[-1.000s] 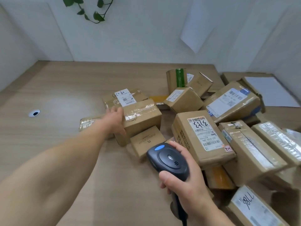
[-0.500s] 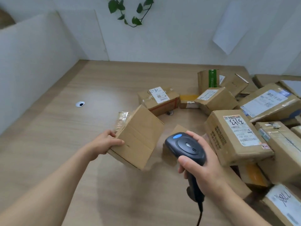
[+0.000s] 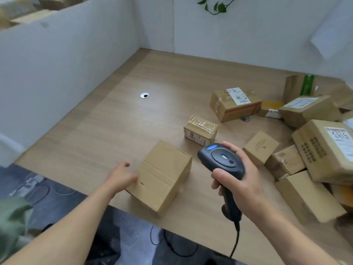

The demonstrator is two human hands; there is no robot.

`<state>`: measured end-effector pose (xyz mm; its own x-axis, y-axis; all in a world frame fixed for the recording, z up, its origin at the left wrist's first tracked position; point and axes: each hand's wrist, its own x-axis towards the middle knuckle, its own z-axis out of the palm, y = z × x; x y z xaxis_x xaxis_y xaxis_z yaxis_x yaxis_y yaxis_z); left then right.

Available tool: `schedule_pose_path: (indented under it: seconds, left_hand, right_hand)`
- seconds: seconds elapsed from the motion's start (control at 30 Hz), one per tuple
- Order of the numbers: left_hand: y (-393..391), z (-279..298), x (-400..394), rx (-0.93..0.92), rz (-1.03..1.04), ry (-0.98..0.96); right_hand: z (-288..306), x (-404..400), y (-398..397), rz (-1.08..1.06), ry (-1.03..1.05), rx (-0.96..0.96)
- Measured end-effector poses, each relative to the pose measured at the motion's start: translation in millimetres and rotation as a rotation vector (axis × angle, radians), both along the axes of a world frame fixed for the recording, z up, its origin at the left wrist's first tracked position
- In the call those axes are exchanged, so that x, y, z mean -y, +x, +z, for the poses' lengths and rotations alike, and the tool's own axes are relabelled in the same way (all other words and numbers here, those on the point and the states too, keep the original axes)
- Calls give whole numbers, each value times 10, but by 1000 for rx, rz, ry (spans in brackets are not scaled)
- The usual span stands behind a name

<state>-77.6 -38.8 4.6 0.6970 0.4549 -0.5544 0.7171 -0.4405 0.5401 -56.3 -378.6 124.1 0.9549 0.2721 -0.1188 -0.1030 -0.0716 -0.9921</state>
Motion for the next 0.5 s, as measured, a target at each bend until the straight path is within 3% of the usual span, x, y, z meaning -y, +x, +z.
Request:
schedule_pose_path:
  seconds: [0.1,0.23,0.4,0.5]
  left_hand:
    - [-53,145,262,131,-244,323]
    - [-76,136,732,-156,-477,478]
    - [-40,101,694,-213,-491,496]
    - [7,306,367,-178,-451,250]
  right_hand:
    - [3,-208,-109,10,12,4]
    - [25,-377,-225,11,23,13]
    - [67,-433,-318,-4,51,27]
    - [83,-452,-363,-11,67,35]
